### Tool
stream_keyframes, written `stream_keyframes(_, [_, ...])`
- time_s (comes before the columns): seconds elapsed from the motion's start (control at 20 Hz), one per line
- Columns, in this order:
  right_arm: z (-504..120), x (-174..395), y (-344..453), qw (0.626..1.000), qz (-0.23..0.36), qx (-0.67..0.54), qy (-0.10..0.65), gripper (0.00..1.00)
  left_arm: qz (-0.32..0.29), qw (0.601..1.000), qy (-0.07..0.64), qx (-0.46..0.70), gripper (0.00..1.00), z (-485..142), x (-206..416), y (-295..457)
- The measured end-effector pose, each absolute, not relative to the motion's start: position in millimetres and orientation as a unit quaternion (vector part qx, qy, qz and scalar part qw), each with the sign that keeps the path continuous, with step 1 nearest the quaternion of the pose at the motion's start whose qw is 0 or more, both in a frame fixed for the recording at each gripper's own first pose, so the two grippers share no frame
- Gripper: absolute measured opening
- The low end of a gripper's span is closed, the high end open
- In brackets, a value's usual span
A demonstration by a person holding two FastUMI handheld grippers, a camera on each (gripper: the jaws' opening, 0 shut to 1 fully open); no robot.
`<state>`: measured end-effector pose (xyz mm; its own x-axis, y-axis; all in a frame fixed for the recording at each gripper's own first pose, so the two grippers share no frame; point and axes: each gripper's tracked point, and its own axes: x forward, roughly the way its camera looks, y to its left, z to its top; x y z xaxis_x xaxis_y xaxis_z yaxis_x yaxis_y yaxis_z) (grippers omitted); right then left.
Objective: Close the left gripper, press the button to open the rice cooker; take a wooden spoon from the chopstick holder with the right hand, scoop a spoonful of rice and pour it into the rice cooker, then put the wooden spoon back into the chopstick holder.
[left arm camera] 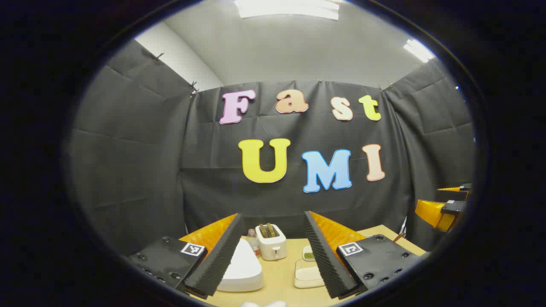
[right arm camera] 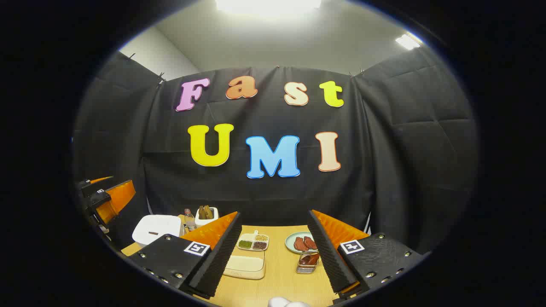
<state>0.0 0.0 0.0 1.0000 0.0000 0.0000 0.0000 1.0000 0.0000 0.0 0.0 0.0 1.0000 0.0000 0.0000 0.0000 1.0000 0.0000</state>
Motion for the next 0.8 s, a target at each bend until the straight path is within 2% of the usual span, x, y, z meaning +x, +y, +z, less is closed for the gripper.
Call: stream_keyframes(0.8, [9.7,5.0,-5.6,1.0,-0.011,0.008,-0.013,0.95,-0.014,1.0,-0.003,0.005,0.94,5.2,6.7,-5.4])
